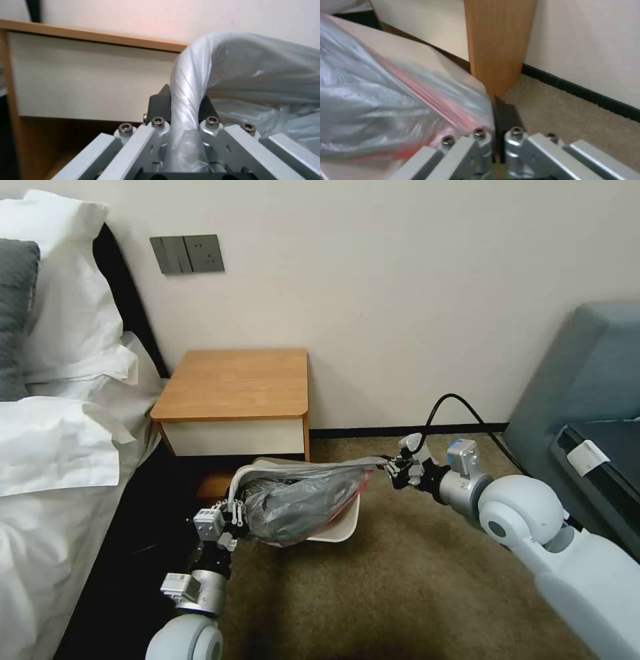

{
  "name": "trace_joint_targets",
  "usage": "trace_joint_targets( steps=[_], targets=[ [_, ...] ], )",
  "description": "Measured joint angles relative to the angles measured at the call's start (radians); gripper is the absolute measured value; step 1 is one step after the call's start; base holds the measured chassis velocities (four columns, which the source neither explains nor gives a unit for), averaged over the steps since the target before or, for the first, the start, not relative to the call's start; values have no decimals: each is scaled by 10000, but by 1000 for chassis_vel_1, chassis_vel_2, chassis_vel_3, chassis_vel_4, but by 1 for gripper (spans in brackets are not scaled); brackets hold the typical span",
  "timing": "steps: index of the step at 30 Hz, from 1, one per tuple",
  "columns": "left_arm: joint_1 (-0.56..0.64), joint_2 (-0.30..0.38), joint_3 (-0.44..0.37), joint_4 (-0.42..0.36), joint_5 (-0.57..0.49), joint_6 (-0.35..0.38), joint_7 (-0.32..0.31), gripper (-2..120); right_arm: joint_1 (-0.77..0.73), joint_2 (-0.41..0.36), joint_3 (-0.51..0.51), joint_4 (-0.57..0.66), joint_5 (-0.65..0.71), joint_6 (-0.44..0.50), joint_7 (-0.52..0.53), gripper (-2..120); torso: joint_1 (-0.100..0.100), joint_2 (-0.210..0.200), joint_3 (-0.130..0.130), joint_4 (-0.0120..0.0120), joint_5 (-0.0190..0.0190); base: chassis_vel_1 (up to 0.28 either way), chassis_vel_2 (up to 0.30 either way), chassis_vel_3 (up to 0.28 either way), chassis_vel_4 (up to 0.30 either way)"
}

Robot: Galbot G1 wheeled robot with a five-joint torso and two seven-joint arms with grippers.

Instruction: Pick up the garbage bag from the table and place it over the trash can.

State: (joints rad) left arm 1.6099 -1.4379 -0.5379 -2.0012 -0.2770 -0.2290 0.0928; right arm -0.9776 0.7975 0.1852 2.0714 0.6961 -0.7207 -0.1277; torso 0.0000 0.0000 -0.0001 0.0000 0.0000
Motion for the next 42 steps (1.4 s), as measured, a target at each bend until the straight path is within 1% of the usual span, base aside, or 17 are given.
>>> trace_joint_targets(
  steps=[3, 4, 6, 7, 10, 11, 13, 14, 16, 17, 20, 21, 24, 27, 34, 39, 42],
  targets=[
    [27, -25, -68, 49, -64, -38, 10, 6, -156, 231, 27, 105, 190, 161, 476, 18, 0, 0, 0, 0, -1, 0, 0, 0, 0],
    [27, -25, -68, 49, -64, -38, 10, 6, -156, 231, 27, 105, 190, 161, 476, 18, 0, 0, 0, 0, -1, 0, 0, 0, 0],
    [25, -35, -73, 76, -95, -42, 23, 6, -281, 390, 79, 244, 495, 199, 890, 28, 0, 0, 0, 2, 1, 0, 0, 0, 0],
    [25, -35, -73, 76, -95, -42, 23, 6, -281, 390, 79, 244, 495, 199, 890, 28, 0, 0, 0, 2, 1, 0, 0, 0, 0],
    [-61, -61, -71, 131, -323, 24, 18, 6, -633, 445, 418, 522, 963, 112, 996, 43, 0, 0, 1, 2, 1, 0, 0, 0, 0],
    [-61, -61, -71, 131, -323, 24, 18, 6, -633, 445, 418, 522, 963, 112, 996, 43, 0, 0, 1, 2, 1, 0, 0, 0, 0],
    [-133, -84, -71, 145, -603, 148, -13, 6, -848, 337, 657, 587, 1035, 74, 963, 53, 0, 0, 1, 0, 0, 0, 0, 0, 0],
    [-133, -84, -71, 145, -603, 148, -13, 6, -848, 337, 657, 587, 1035, 74, 963, 53, 0, 0, 1, 0, 0, 0, 0, 0, 0],
    [-191, -93, -85, 146, -787, 225, -16, 6, -966, 192, 810, 528, 1002, 70, 927, 65, -1, 0, 0, 0, 1, 0, 0, 0, 0],
    [-191, -93, -85, 146, -787, 225, -16, 6, -966, 192, 810, 528, 1002, 70, 927, 65, -1, 0, 0, 0, 1, 0, 0, 0, 0],
    [-203, -92, -89, 145, -813, 233, 17, 6, -926, 216, 842, 280, 1029, 66, 970, 80, 0, 0, 0, 0, 1, 0, 0, 0, 0],
    [-203, -92, -89, 145, -813, 233, 17, 6, -926, 216, 842, 280, 1029, 66, 970, 80, 0, 0, 0, 0, 1, 0, 0, 0, 0],
    [-183, -99, -124, 129, -876, 234, 31, 6, -981, 356, 960, 312, 1578, -71, 1195, 95, 0, -1, 1, 1, -1, 0, 0, 0, 0],
    [-162, -99, -195, 105, -991, 266, 36, 6, -1180, 386, 1082, 319, 1596, -98, 1262, 99, 0, 0, 0, 0, -1, 0, 0, 0, 0],
    [-140, -100, -305, 47, -1077, 315, 20, 6, -1891, 479, 1518, 290, 1501, -107, 1352, 100, 0, 0, 1, 1, 1, 0, 0, 0, 0],
    [-161, -165, -417, 3, -1179, 430, -114, 6, -2751, 623, 2195, 811, 1433, -107, 1205, 100, 0, 0, 0, -2, 1, 0, 0, 0, 0],
    [-171, -195, -458, -13, -1217, 482, -227, 6, -2993, 867, 2401, 1212, 2042, -107, 1510, 100, 0, 0, 1, -2, -1, 0, 0, 0, 0]
  ],
)
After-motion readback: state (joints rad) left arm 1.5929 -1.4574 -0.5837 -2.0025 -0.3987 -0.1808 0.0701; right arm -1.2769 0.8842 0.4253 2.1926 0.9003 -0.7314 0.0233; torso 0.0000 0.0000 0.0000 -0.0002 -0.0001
